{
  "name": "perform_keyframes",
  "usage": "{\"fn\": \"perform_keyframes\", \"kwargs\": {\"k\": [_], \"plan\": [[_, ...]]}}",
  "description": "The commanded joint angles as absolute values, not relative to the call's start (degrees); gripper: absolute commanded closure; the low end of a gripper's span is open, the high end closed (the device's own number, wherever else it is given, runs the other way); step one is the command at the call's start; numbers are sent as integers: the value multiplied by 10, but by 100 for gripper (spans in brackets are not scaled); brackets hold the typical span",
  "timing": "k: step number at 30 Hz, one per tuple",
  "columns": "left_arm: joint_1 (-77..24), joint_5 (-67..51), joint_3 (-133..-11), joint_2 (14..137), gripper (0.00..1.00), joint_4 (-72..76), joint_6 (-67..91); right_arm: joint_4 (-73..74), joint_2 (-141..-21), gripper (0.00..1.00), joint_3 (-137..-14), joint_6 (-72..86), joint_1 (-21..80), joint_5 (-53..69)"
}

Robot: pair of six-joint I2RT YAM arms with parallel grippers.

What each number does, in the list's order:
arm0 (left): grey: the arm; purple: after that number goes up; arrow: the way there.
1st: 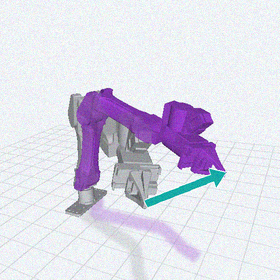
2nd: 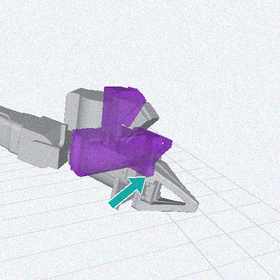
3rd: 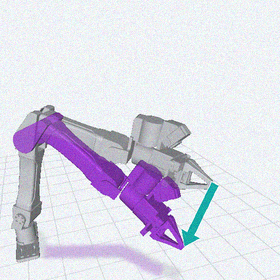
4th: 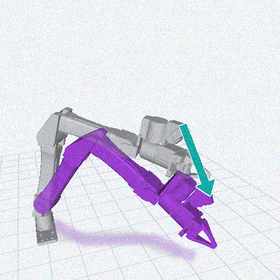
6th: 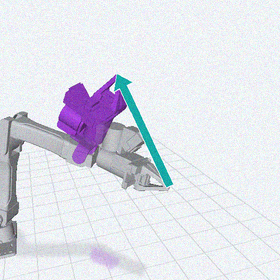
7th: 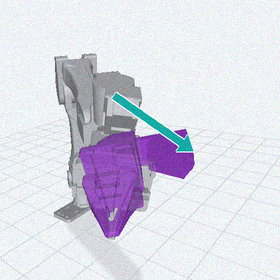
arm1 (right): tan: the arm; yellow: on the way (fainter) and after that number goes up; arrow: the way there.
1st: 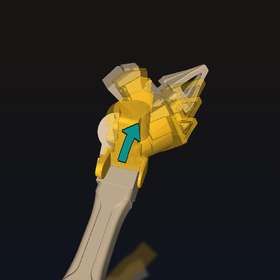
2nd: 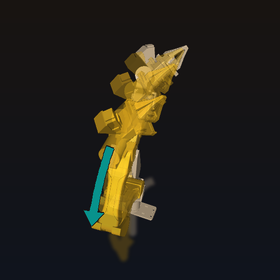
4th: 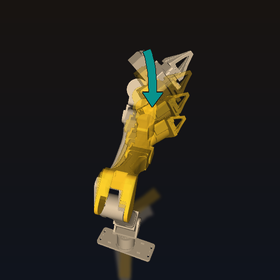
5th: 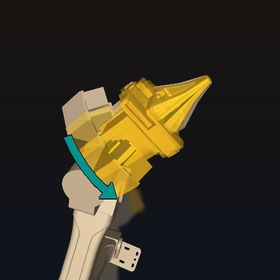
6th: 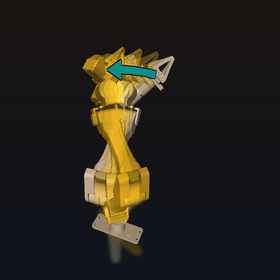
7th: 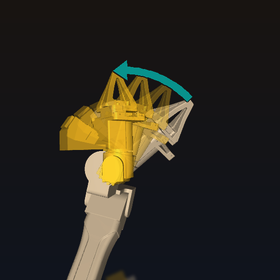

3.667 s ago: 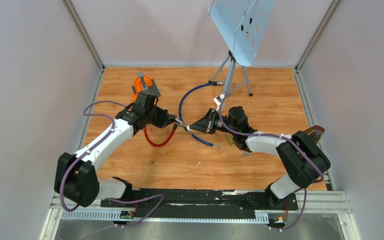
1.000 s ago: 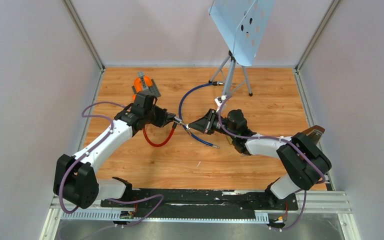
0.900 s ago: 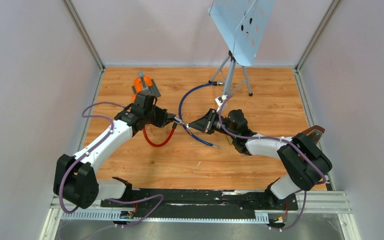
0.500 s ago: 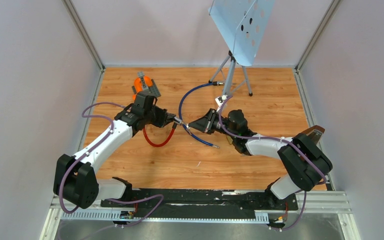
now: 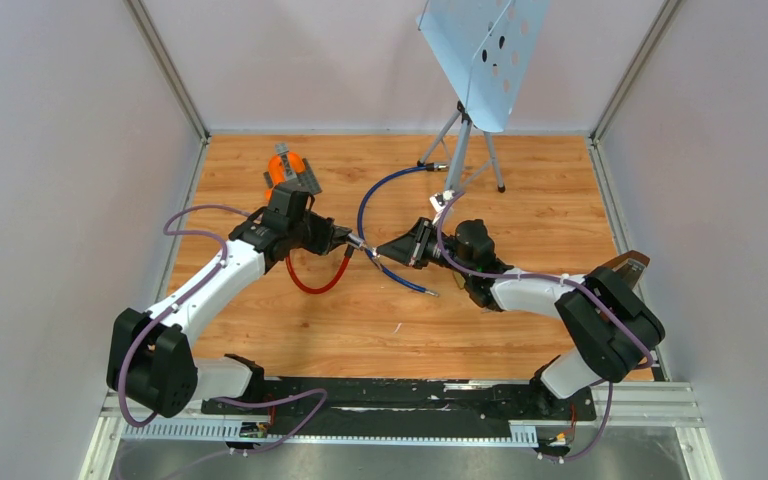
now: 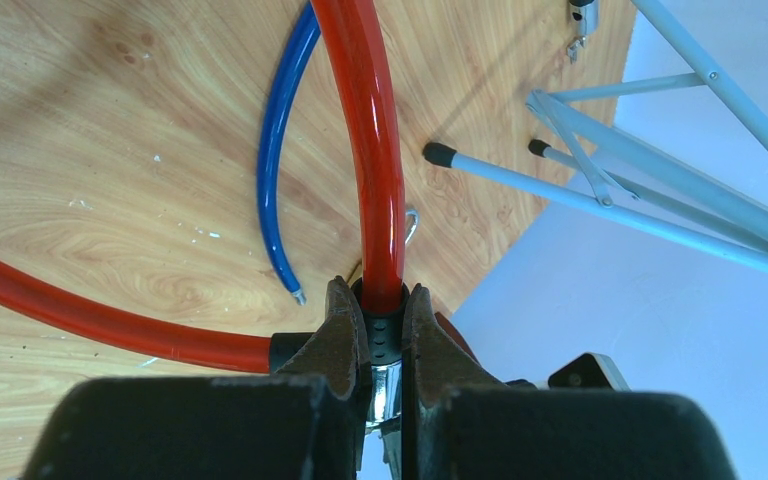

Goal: Unlock with the key

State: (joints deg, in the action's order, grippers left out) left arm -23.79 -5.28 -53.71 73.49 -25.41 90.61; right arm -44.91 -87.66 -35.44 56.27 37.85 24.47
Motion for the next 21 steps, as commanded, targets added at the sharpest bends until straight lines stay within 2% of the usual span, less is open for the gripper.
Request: {"fn": "perform_keyframes", "kwargs": {"k": [1, 21], "plan": [[-241, -66, -538, 718, 100, -235, 921, -474, -873, 100, -362, 551, 384, 231], [-241, -64, -539, 717, 100, -232, 925, -461, -867, 100, -358, 549, 385, 215]]}}
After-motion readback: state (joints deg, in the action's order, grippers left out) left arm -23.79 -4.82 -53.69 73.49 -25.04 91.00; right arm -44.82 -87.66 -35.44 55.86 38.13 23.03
